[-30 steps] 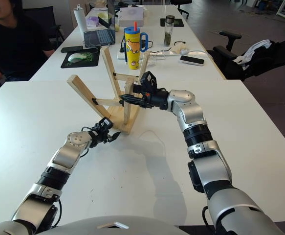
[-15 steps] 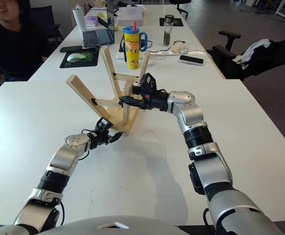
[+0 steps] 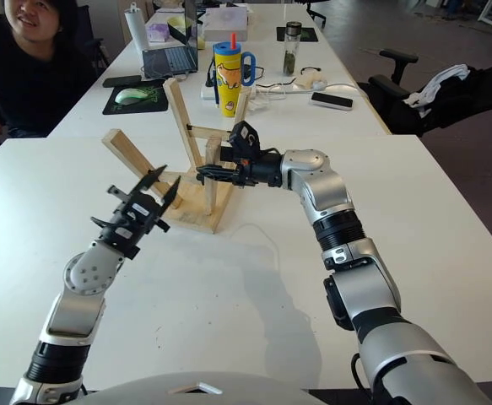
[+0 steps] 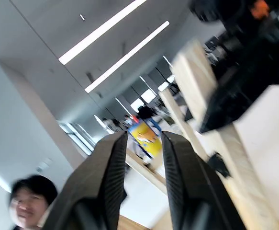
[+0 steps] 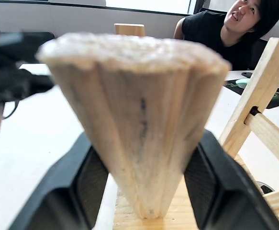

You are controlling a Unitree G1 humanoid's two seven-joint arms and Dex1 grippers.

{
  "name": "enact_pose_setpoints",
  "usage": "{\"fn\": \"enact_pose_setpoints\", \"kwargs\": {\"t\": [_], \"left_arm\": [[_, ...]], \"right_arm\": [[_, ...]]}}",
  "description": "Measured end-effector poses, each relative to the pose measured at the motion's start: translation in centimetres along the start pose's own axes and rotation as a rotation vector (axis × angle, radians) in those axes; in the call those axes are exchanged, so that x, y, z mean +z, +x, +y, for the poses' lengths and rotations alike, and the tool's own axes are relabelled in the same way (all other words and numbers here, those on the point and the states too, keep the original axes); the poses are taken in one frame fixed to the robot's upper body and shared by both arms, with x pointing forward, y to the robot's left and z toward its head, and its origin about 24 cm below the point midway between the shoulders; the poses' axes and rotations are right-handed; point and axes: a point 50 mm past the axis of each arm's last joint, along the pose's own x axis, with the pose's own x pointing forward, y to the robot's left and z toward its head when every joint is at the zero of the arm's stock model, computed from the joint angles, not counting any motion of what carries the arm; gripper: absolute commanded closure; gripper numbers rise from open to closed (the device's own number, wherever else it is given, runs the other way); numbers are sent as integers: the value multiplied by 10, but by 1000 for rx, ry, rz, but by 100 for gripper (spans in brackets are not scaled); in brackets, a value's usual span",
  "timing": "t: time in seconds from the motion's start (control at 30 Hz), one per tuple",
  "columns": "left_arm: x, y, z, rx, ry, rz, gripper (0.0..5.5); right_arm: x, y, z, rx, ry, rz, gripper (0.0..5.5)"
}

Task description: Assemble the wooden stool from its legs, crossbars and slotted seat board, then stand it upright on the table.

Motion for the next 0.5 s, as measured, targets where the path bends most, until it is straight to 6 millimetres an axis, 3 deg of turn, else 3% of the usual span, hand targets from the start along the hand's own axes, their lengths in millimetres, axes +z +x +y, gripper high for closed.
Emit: {"fn": "enact_pose_setpoints", "kwargs": {"t": [0.13, 0.27, 0.37, 0.43, 0.5], "left_arm": [[2, 24, 10, 22, 103, -7, 539], [8, 61, 10, 12, 189, -23, 550], [-11, 68, -15, -130, 254, 80, 550], [-45, 55, -51, -354, 306, 259, 550], [-46, 53, -54, -390, 338, 267, 550]], "right_arm": [[0, 0, 0, -2, -3, 6, 343], [1, 4, 2, 11, -6, 3, 343], [2, 5, 3, 13, -8, 6, 343], [2, 6, 4, 18, -10, 5, 343], [1, 6, 4, 15, -9, 11, 343]]}}
